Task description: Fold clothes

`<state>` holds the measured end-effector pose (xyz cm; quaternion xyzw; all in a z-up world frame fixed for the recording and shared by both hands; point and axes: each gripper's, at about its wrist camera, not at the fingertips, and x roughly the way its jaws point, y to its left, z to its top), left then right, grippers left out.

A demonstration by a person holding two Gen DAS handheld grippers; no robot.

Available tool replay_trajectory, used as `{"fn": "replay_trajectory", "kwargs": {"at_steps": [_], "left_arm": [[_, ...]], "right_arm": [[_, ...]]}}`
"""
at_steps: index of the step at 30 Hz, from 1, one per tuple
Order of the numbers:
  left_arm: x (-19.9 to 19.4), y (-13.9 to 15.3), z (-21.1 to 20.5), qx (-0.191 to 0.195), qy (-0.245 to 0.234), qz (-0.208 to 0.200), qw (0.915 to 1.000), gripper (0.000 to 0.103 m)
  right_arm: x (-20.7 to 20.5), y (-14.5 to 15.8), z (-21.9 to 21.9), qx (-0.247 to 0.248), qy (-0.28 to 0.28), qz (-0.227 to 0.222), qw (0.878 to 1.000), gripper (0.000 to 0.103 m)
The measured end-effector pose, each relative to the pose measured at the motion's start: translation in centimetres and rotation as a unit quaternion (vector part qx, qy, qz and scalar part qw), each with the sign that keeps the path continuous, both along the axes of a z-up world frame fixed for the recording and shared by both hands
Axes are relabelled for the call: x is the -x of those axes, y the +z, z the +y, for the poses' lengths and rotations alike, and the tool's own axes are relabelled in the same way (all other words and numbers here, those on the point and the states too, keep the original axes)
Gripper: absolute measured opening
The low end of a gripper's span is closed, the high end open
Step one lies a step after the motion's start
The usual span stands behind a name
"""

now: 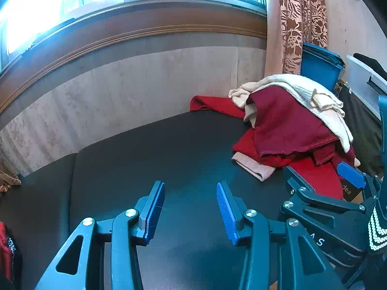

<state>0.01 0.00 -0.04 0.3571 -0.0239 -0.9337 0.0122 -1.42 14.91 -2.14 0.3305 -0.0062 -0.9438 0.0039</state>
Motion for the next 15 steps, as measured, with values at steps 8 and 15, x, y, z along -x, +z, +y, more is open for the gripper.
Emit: {"fn": "replay_trajectory", "kwargs": {"at_steps": [8,15], "left_arm": [[-0.11,-0.52,-0.02,-0.002,0.000,-0.003,1.0000,0.045],[-0.21,-0.98,-0.04,-0.004,0.001,-0.005,1.0000,0.045]], "right_arm": [[-0.15,-0.61,-0.38,0.001,-0.003,0.002,1.000,0.103],[-0.06,-0.99,-0.61,0.000,0.000,-0.005,1.000,0.103]]}}
